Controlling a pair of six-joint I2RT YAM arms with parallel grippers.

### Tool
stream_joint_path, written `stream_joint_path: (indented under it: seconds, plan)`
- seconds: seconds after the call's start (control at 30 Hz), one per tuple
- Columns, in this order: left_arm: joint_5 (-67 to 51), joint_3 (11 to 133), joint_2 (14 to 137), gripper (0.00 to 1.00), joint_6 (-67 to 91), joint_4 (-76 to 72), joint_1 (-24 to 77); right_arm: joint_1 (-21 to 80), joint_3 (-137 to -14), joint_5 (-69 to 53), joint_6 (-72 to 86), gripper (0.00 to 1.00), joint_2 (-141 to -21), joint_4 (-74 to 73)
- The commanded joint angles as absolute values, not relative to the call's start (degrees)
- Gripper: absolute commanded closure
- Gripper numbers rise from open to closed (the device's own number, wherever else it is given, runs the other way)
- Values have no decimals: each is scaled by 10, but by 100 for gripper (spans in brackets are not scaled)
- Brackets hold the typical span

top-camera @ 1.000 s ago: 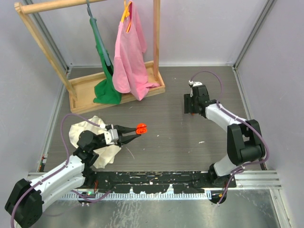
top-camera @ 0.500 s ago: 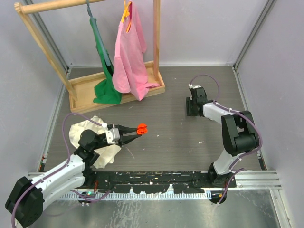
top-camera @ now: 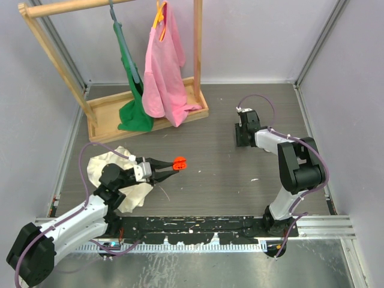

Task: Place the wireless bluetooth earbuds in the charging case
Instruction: Move the earbud to the center of the board.

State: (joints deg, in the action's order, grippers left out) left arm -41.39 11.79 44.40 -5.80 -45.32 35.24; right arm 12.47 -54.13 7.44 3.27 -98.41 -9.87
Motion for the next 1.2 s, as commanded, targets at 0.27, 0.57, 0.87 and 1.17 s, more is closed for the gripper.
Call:
stream_joint_path:
  seconds: [0.27, 0.57, 0.87, 1.17]
  plan:
    - [-420, 128, 439, 100, -70, -473, 355, 130, -558, 34, 10, 75, -983, -119]
    - [-423, 127, 434, 100, -66, -473, 355, 235, -563, 11, -2, 77, -961, -177]
    - [-424, 123, 418, 100, -64, -468, 355, 373, -563, 14, -16, 76, -958, -232]
    - [-423, 121, 411, 100, -62, -467, 355, 430, -560, 19, -44, 69, -963, -243]
